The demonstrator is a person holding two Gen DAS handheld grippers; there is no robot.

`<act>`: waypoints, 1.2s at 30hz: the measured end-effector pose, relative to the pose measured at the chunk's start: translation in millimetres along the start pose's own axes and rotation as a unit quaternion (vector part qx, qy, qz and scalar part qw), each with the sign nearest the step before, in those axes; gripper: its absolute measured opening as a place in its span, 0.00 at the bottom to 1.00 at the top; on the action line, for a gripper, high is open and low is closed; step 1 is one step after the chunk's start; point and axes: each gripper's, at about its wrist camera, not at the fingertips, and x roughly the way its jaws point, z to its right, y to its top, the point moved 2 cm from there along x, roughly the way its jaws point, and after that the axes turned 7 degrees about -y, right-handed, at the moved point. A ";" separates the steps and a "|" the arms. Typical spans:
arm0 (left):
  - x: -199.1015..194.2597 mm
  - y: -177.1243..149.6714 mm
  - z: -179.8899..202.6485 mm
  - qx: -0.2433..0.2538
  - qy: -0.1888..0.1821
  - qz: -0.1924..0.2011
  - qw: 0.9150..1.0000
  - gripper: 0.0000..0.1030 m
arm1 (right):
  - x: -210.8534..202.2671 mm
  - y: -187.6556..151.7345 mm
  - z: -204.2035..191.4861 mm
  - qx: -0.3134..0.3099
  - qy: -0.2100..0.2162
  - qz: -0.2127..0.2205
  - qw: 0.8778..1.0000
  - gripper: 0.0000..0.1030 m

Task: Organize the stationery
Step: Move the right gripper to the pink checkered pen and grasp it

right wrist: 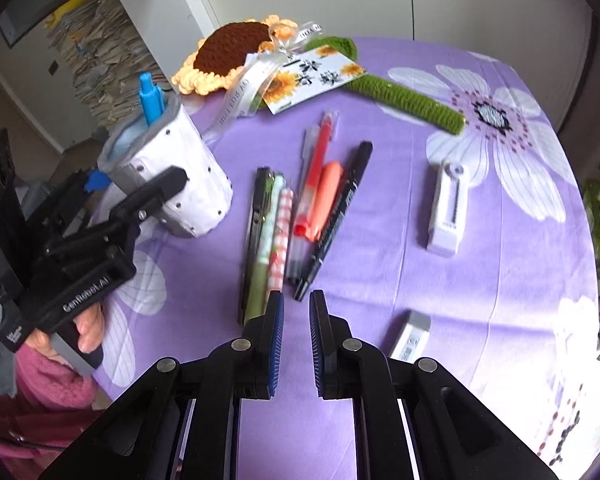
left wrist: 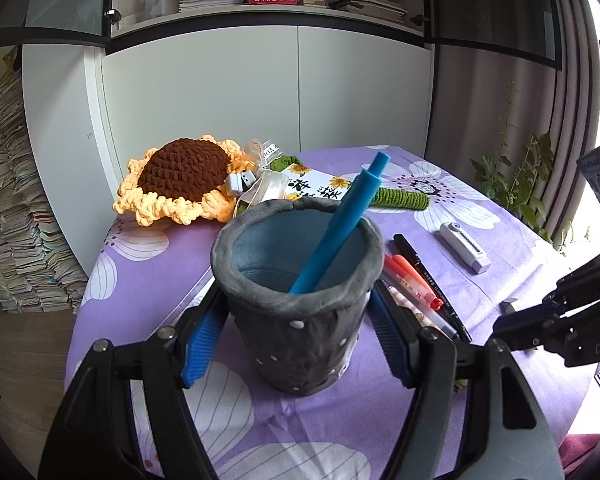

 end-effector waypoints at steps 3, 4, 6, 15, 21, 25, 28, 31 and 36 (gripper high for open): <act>0.0 0.1 -0.4 -0.001 0.000 0.000 1.000 0.66 | 1.8 -8.2 0.8 0.002 0.004 -0.007 1.000 0.11; 0.0 0.3 -0.9 0.000 0.000 0.000 1.000 0.66 | 1.8 -9.1 -0.9 0.000 0.004 -0.008 1.000 0.11; -0.2 -0.1 -1.0 -0.001 -0.001 0.000 1.000 0.67 | 1.9 -10.7 -7.4 -0.010 0.007 -0.011 1.000 0.11; 1.3 -0.7 -1.9 -0.001 -0.001 -0.005 1.000 0.67 | 11.8 -21.3 -28.0 -0.054 -0.004 -0.032 0.998 0.11; 1.4 -0.9 -1.9 -0.001 -0.001 -0.005 1.000 0.67 | 10.1 -23.9 -19.7 -0.045 -0.005 -0.027 0.999 0.11; 1.5 -0.9 -2.1 -0.001 -0.001 -0.005 1.000 0.67 | 8.9 -23.6 -13.1 -0.045 -0.026 -0.024 0.998 0.11; 2.0 -1.1 -2.3 -0.002 -0.001 -0.006 1.000 0.68 | 7.2 -24.0 -3.8 -0.034 -0.029 -0.024 0.999 0.11; 2.0 -1.1 -2.3 -0.001 -0.001 -0.006 1.000 0.68 | 5.2 -24.1 5.8 -0.023 -0.028 -0.024 0.999 0.11; 2.1 -1.1 -2.5 -0.001 -0.001 -0.006 1.000 0.68 | -1.3 -30.8 9.5 -0.030 -0.030 -0.034 0.999 0.11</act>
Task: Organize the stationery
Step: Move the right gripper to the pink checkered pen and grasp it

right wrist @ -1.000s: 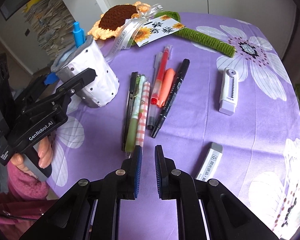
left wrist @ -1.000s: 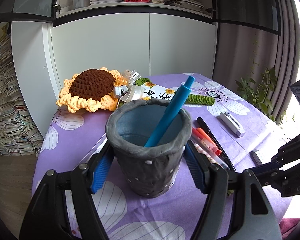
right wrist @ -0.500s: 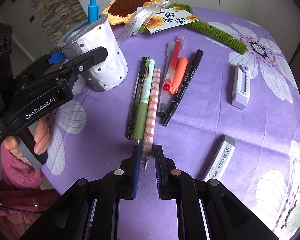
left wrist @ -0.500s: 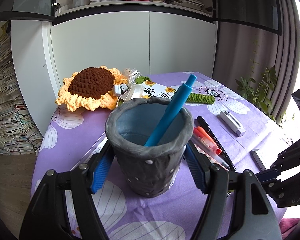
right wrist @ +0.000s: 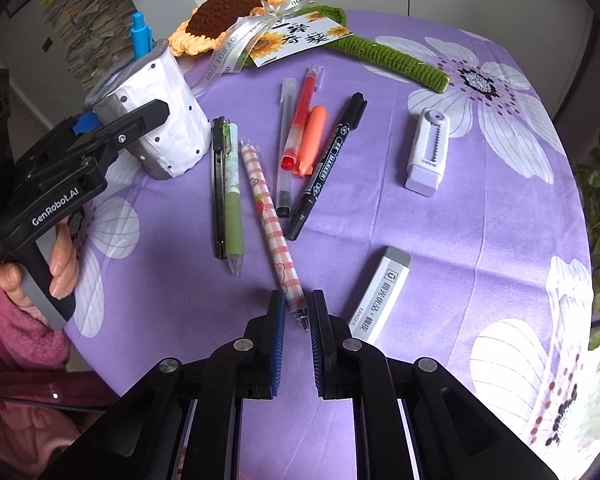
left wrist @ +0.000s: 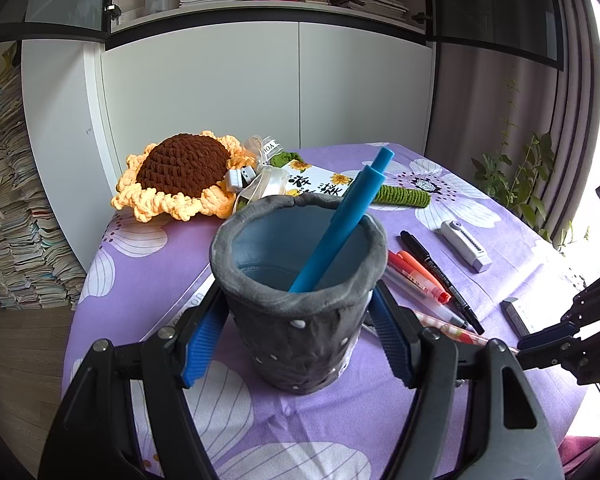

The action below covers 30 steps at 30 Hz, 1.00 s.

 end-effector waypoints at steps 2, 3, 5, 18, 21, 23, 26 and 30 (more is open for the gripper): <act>-0.1 0.0 0.2 0.000 0.000 0.000 1.000 0.68 | -3.9 -7.4 2.1 -0.011 -0.003 -0.010 1.000 0.11; -0.1 0.0 0.3 0.000 0.000 0.000 1.000 0.68 | -6.4 -12.0 2.8 -0.020 -0.001 -0.015 1.000 0.11; 0.0 0.0 -0.1 0.000 0.000 0.000 1.000 0.68 | -11.3 -23.2 -1.6 -0.055 0.008 -0.025 0.998 0.11; -0.1 0.0 0.3 0.000 0.000 0.000 1.000 0.68 | -2.3 5.2 -4.4 -0.054 -0.002 -0.016 0.998 0.20; -0.2 0.0 0.3 0.000 0.000 0.000 1.000 0.68 | 5.5 9.7 -14.4 -0.063 0.000 -0.017 0.998 0.39; 0.0 0.0 -0.1 0.000 0.000 0.000 1.000 0.68 | 6.3 11.8 -19.1 -0.071 0.001 -0.007 0.997 0.40; -0.1 0.0 -0.1 0.000 0.000 0.000 1.000 0.68 | 11.2 14.5 -24.7 -0.082 -0.008 -0.001 0.997 0.40; -0.1 0.0 0.0 0.000 0.000 0.000 1.000 0.68 | 14.9 17.4 -23.7 -0.073 -0.022 -0.006 0.997 0.12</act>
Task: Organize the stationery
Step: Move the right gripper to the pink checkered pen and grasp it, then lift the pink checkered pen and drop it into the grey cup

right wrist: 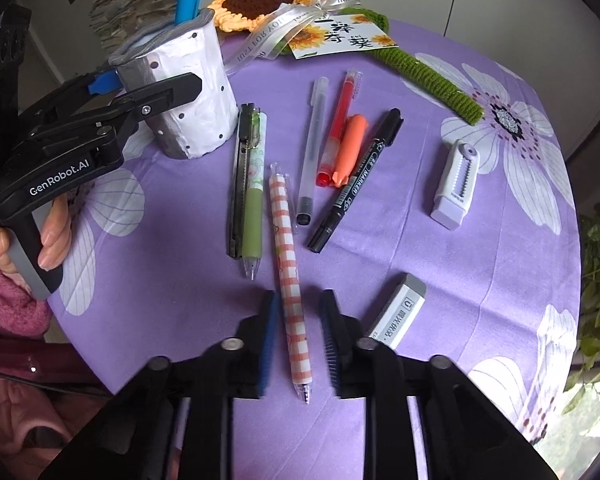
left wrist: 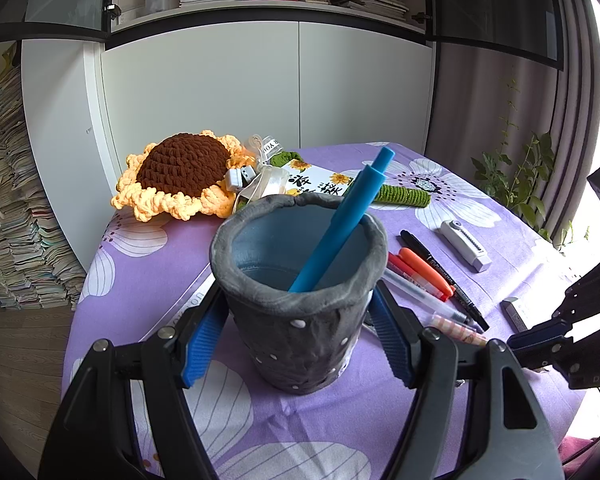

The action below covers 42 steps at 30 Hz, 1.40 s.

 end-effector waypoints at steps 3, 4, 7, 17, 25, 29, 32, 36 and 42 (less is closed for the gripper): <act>-0.1 0.0 0.2 0.000 0.000 0.000 1.000 0.68 | -16.2 -7.3 12.2 0.028 0.002 0.013 1.000 0.11; -0.1 0.0 0.2 0.000 0.000 0.000 1.000 0.68 | -22.1 -8.7 15.7 0.035 0.003 0.021 0.999 0.11; 0.0 0.1 -0.1 0.000 0.000 0.000 1.000 0.68 | -33.8 -15.2 22.2 0.050 0.016 0.023 0.998 0.11; -0.2 0.1 0.2 0.000 0.000 0.000 1.000 0.68 | -20.6 -26.3 14.3 0.034 -0.002 -0.035 0.999 0.14; -0.2 0.1 0.3 0.000 0.000 0.000 1.000 0.68 | -4.1 10.3 10.7 0.018 -0.021 -0.029 0.999 0.29; -0.1 0.1 0.2 0.000 0.000 0.000 1.000 0.68 | 4.2 19.3 9.7 0.011 -0.029 -0.034 0.999 0.29; 0.0 0.1 0.2 0.000 0.000 0.000 1.000 0.68 | 8.1 24.2 11.4 0.011 -0.034 -0.036 0.999 0.29; -0.1 0.1 0.4 0.000 0.000 0.000 1.000 0.68 | 13.4 31.0 8.2 0.000 -0.042 -0.039 0.998 0.29; -0.2 -0.2 0.2 0.000 0.000 0.000 1.000 0.68 | 7.7 31.6 -3.2 -0.025 -0.047 -0.025 0.998 0.14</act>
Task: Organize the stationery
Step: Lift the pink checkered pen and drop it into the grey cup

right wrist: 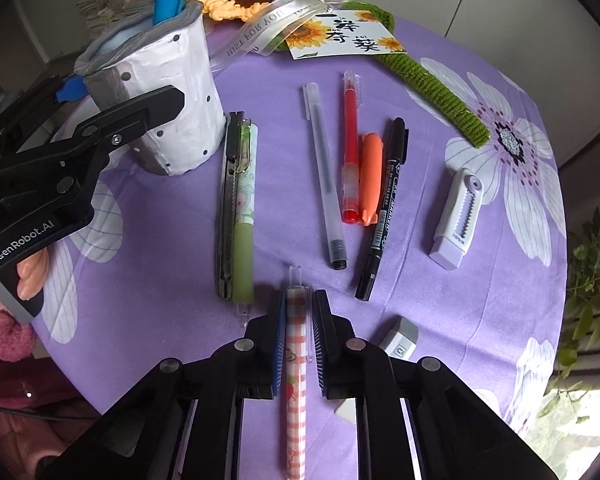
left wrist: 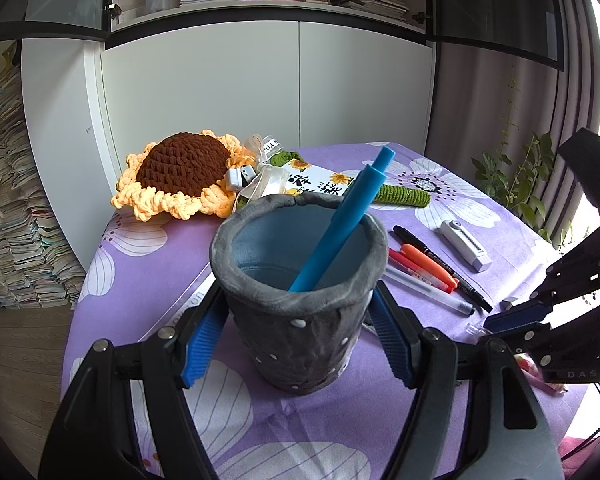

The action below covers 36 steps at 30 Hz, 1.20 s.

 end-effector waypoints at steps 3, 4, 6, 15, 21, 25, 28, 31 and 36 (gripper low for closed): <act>0.0 0.0 0.0 0.000 0.000 0.000 1.000 0.68 | -19.3 -4.0 3.5 0.021 0.010 0.025 0.999 0.14; 0.0 0.0 -0.3 0.000 0.000 0.000 1.000 0.68 | -26.7 -3.5 5.6 0.028 0.015 0.033 0.999 0.14; 0.0 0.1 -0.2 0.000 0.000 0.000 1.000 0.68 | -43.0 -3.0 11.9 0.043 0.028 0.053 0.997 0.14; -0.1 0.1 0.0 0.000 0.000 0.000 1.000 0.68 | -127.3 8.3 16.8 0.063 0.053 0.174 0.981 0.14; -0.1 0.1 0.0 0.000 0.000 0.000 1.000 0.68 | -187.9 34.9 10.4 0.044 0.051 0.272 0.960 0.14; -0.1 0.1 0.0 0.000 0.000 0.000 1.000 0.68 | -217.8 59.8 4.2 0.035 0.064 0.327 0.942 0.14; -0.1 0.1 -0.3 0.000 0.000 0.000 1.000 0.68 | -216.4 81.0 -6.4 0.026 0.072 0.341 0.937 0.14; -0.1 0.1 0.0 0.000 0.000 0.000 1.000 0.68 | -195.9 98.5 -17.9 0.017 0.080 0.327 0.942 0.14; 0.5 -0.3 0.0 0.000 -0.001 0.000 1.000 0.68 | -149.9 110.1 -26.0 0.020 0.072 0.285 0.955 0.14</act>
